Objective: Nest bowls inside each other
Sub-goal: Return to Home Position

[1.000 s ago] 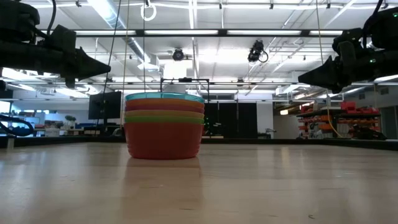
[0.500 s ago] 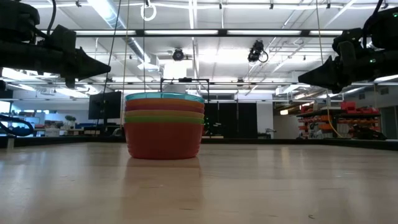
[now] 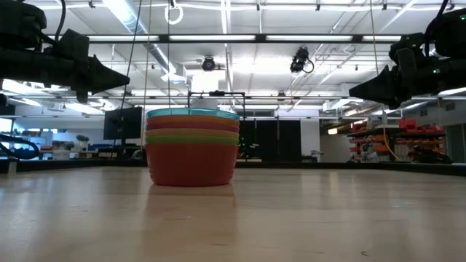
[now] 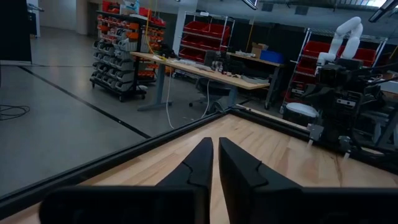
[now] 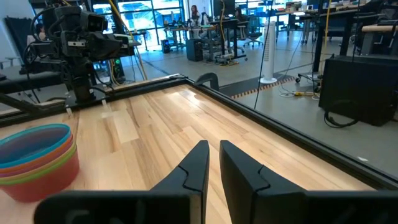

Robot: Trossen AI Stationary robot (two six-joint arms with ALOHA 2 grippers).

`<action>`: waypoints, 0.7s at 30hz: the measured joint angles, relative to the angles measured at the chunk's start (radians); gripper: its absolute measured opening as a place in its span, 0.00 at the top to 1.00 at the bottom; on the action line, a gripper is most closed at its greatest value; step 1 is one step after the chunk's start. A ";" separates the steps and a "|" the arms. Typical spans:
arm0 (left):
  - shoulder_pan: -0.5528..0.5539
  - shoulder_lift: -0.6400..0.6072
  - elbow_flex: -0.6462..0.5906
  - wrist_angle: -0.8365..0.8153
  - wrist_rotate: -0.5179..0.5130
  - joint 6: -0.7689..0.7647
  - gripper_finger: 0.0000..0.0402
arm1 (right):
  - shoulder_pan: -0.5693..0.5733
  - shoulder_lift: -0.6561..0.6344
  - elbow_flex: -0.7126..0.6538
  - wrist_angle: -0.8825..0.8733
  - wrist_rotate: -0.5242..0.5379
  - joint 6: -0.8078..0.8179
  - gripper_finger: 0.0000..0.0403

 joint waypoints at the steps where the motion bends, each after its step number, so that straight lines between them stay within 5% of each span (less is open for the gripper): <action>1: 0.000 0.000 0.000 0.000 0.000 -0.001 0.92 | 0.000 0.000 0.000 0.000 0.000 0.000 0.88; 21: 0.000 0.000 0.000 0.000 0.000 -0.001 0.91 | 0.000 0.000 0.000 0.000 0.000 0.000 0.88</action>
